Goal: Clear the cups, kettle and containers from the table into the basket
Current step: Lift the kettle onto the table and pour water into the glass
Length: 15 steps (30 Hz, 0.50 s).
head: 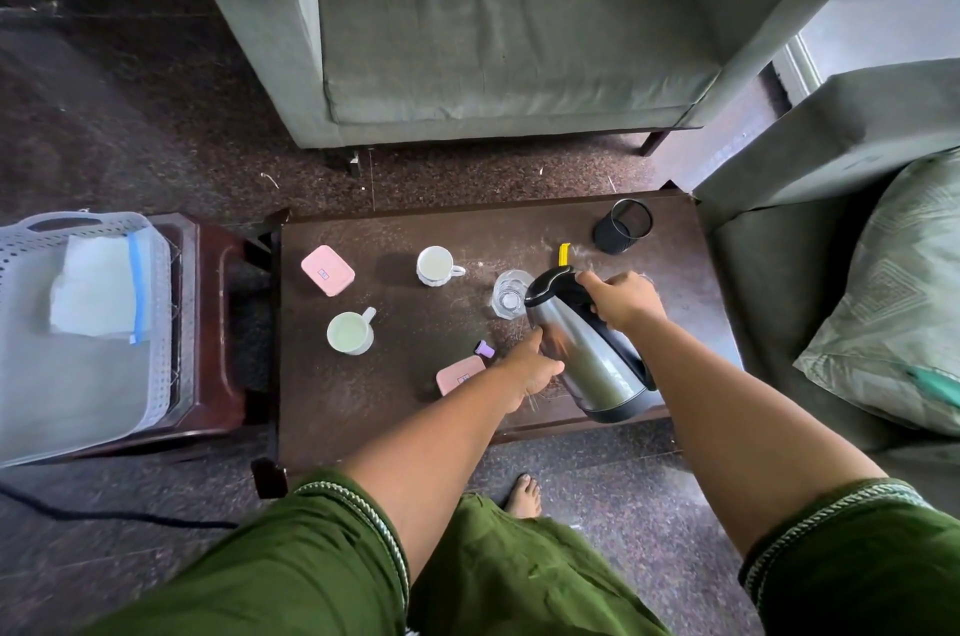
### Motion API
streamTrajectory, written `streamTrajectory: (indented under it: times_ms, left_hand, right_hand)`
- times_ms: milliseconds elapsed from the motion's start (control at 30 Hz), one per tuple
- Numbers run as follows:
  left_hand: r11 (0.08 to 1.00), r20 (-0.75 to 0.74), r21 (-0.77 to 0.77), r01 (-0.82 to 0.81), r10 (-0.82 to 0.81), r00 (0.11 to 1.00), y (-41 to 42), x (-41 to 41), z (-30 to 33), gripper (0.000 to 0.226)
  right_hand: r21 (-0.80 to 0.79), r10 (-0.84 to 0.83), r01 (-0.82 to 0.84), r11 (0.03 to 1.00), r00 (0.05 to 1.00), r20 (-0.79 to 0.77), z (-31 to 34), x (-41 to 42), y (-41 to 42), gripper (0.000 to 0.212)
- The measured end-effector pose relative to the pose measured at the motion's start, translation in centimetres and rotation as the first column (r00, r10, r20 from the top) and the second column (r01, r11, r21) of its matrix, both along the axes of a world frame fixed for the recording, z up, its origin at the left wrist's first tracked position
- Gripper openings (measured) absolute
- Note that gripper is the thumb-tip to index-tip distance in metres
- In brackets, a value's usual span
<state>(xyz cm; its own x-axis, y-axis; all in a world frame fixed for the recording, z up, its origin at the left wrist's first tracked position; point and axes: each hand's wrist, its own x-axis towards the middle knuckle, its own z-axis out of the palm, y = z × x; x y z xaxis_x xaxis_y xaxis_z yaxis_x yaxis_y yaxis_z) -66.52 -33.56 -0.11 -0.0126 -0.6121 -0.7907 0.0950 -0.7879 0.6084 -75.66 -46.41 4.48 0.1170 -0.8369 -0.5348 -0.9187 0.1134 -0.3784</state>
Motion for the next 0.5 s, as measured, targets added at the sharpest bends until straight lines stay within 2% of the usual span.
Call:
streamTrajectory:
  times_ms: [500]
  left_hand:
    - [1.000, -0.008, 0.006, -0.008, 0.008, 1.000, 0.15, 0.09, -0.65, 0.076]
  right_hand:
    - [0.006, -0.012, 0.012, 1.000, 1.000, 0.002, -0.41, 0.15, 0.12, 0.064]
